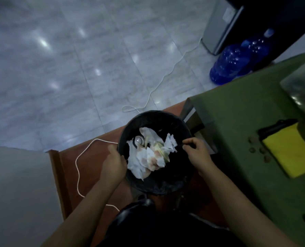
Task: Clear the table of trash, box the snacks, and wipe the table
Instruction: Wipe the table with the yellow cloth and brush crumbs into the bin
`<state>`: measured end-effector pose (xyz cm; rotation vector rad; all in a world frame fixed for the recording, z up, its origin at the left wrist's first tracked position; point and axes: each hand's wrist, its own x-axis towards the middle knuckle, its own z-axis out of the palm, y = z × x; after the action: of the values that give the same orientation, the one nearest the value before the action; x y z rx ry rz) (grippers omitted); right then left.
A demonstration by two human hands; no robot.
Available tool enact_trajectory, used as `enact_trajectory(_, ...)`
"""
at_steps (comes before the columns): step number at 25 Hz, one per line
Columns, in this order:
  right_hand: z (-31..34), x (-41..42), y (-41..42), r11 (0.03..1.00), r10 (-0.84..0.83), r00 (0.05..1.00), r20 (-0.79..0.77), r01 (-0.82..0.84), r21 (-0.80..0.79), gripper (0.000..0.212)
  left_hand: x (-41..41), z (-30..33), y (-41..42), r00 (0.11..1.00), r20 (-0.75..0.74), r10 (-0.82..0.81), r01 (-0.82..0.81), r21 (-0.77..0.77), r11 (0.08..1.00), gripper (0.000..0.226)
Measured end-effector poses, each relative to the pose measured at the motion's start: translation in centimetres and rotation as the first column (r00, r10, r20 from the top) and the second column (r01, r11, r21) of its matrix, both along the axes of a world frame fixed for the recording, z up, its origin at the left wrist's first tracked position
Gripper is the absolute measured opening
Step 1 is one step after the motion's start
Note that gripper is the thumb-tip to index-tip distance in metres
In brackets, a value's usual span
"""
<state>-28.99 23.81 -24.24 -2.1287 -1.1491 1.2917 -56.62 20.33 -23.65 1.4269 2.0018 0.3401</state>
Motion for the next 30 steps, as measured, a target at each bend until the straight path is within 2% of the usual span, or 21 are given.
enact_trajectory(3,1.8,1.9,0.2,0.998,0.061,0.998,-0.017,-0.06,0.036,0.005,1.5,3.1,-1.3,0.999,0.025,-0.019,0.018,0.035,0.999,0.024)
enact_trajectory(7,4.6,5.5,-1.0,0.958,0.234,0.971,0.039,-0.237,0.163,0.018,3.8,6.4,-2.8,0.999,0.017,-0.047,0.045,0.086,0.995,0.044)
enact_trajectory(10,6.3,9.4,-3.0,0.892,0.322,0.937,0.137,-0.349,0.288,0.021,5.7,7.8,-4.0,0.999,-0.02,-0.029,0.03,0.077,0.997,0.042)
enact_trajectory(13,7.4,16.3,-4.2,0.85,0.213,0.905,0.369,-0.358,0.387,0.027,7.5,8.8,-5.1,0.999,-0.025,-0.047,0.049,0.058,0.997,0.041)
enact_trajectory(15,6.9,22.0,-4.6,0.867,0.082,0.832,0.548,-0.331,0.373,0.034,8.4,9.2,-5.4,0.998,-0.038,-0.055,0.056,0.045,0.997,0.041)
enact_trajectory(17,5.6,27.1,-5.3,0.918,0.041,0.765,0.642,-0.283,0.279,0.041,9.3,9.3,-6.0,0.997,-0.055,-0.055,0.057,0.036,0.998,0.042)
enact_trajectory(20,3.8,31.2,-6.6,0.944,0.156,0.719,0.677,-0.311,0.113,0.055,10.6,9.1,-7.0,0.994,-0.086,-0.067,0.07,0.028,0.997,0.043)
enact_trajectory(23,3.1,31.0,-6.9,0.929,0.253,0.659,0.708,-0.369,0.012,0.059,11.4,8.8,-7.8,0.991,-0.12,-0.063,0.066,0.018,0.998,0.044)
enact_trajectory(27,3.3,29.6,-6.1,0.939,0.173,0.572,0.802,-0.34,0.04,0.052,12.5,8.6,-8.3,0.986,-0.157,-0.06,0.06,-0.008,0.998,0.043)
enact_trajectory(30,3.3,29.6,-5.0,0.91,0.075,0.504,0.861,-0.388,0.147,0.028,13.3,8.7,-8.5,0.982,-0.179,-0.066,0.062,-0.028,0.998,0.038)
